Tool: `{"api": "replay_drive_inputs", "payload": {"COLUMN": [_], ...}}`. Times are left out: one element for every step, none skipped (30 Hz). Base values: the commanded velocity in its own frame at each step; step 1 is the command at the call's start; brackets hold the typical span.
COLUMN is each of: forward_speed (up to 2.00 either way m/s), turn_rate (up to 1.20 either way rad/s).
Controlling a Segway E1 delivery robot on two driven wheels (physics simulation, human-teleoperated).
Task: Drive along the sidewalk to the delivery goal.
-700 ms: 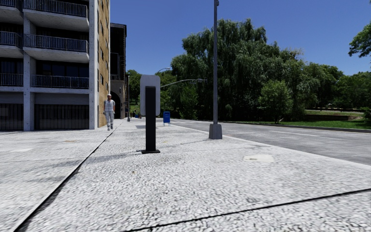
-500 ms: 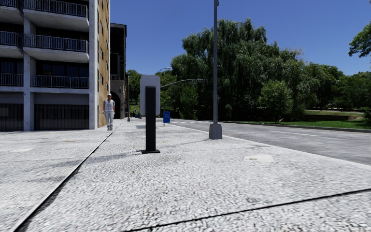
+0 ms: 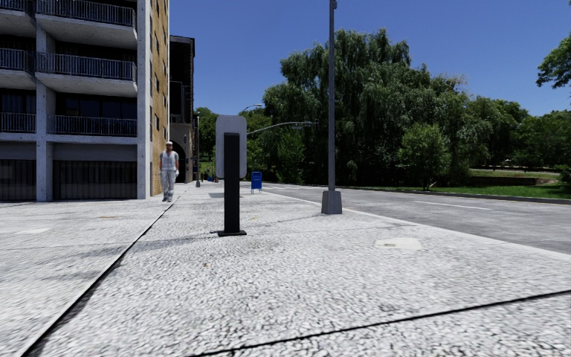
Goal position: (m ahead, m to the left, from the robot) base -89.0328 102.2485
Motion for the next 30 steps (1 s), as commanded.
{"api": "replay_drive_inputs", "payload": {"forward_speed": [0.0,0.0,0.0,0.0,0.0,0.0,0.0,0.0,0.0,0.04,0.08,0.09,0.09,0.09,0.09,0.28,1.07,1.79,1.75,1.75,1.67,1.64,1.64,1.58,1.42,1.42,1.38,1.37,1.36,1.36], "turn_rate": [0.0,0.0,0.0,0.0,0.0,0.0,0.0,0.0,0.0,0.15,0.27,0.31,0.45,0.7,0.7,0.81,0.84,0.86,0.87,0.87,0.87,0.87,0.87,0.87,0.87,0.87,0.87,0.87,0.87,0.87]}}
